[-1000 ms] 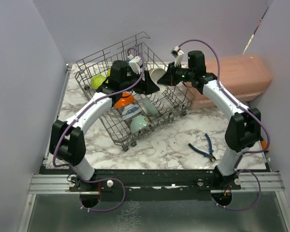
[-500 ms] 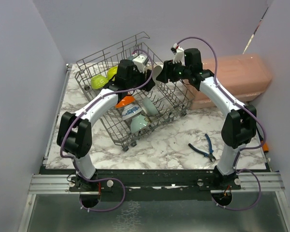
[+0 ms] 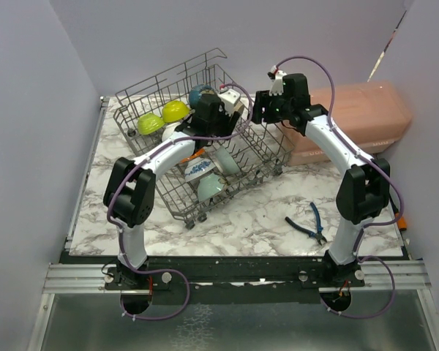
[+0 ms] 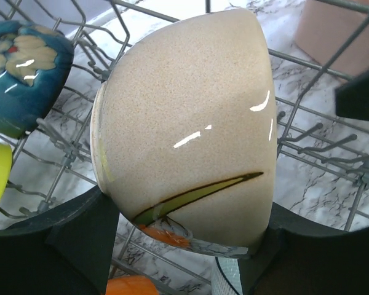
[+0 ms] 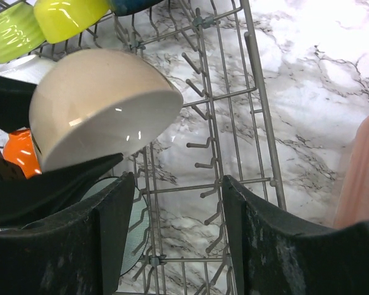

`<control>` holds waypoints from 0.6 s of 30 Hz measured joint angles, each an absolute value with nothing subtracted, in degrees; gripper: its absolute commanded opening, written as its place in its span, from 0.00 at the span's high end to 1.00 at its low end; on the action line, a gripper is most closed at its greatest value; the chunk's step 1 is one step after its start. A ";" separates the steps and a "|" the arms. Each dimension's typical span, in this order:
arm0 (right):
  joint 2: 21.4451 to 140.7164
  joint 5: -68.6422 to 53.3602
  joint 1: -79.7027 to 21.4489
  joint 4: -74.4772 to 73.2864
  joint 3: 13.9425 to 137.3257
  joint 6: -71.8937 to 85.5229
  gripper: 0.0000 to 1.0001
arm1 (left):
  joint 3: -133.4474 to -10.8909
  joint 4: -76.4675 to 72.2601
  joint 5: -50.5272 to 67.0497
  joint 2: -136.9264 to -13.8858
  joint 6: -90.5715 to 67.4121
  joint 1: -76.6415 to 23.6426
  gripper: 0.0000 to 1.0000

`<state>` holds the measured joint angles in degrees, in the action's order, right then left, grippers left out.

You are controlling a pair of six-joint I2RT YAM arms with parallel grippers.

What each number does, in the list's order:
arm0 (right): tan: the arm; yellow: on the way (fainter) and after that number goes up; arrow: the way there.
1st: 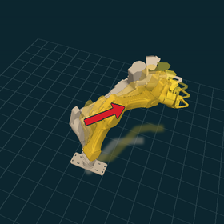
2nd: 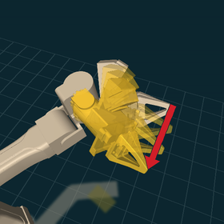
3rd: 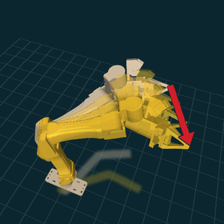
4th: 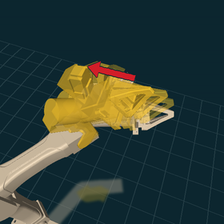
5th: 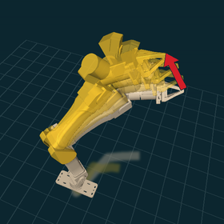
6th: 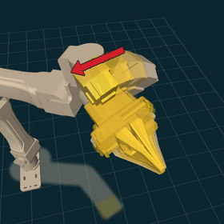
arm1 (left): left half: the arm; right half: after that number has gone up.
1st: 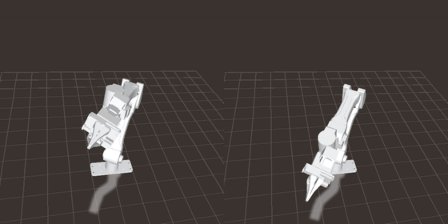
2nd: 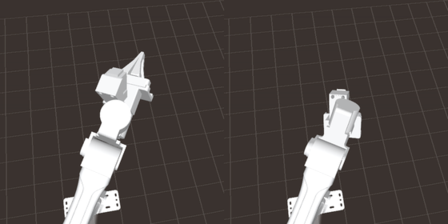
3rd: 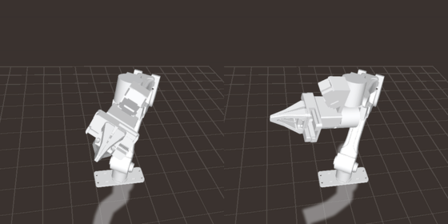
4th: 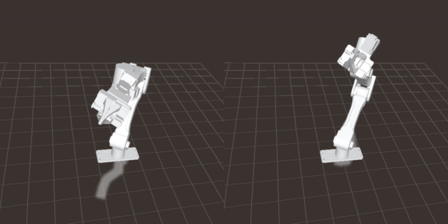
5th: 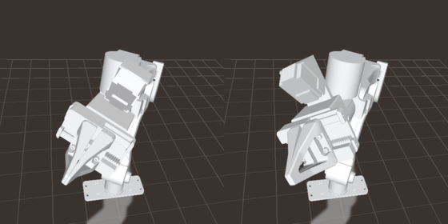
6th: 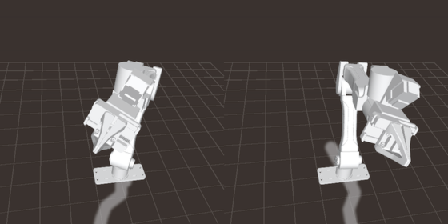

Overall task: Load the bowls into the dish rack
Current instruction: Turn the bowl upside down on the dish rack.

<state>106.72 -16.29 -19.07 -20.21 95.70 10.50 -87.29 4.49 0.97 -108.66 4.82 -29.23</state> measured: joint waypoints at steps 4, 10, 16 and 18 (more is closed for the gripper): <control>106.72 -16.32 -18.46 -20.27 95.42 10.90 0.37 | -87.46 4.49 -0.99 -109.43 9.78 -31.29 1.00; 106.72 -17.65 -17.08 -20.45 95.29 11.53 0.37 | -87.46 4.62 -1.04 -109.78 16.84 -32.53 1.00; 106.24 -19.51 -16.38 -20.67 94.91 11.92 0.31 | -87.44 4.34 -0.91 -109.78 23.33 -32.42 1.00; 105.65 -20.51 -16.36 -20.58 94.15 11.92 0.28 | -87.44 4.19 -0.71 -109.78 25.32 -32.42 1.00</control>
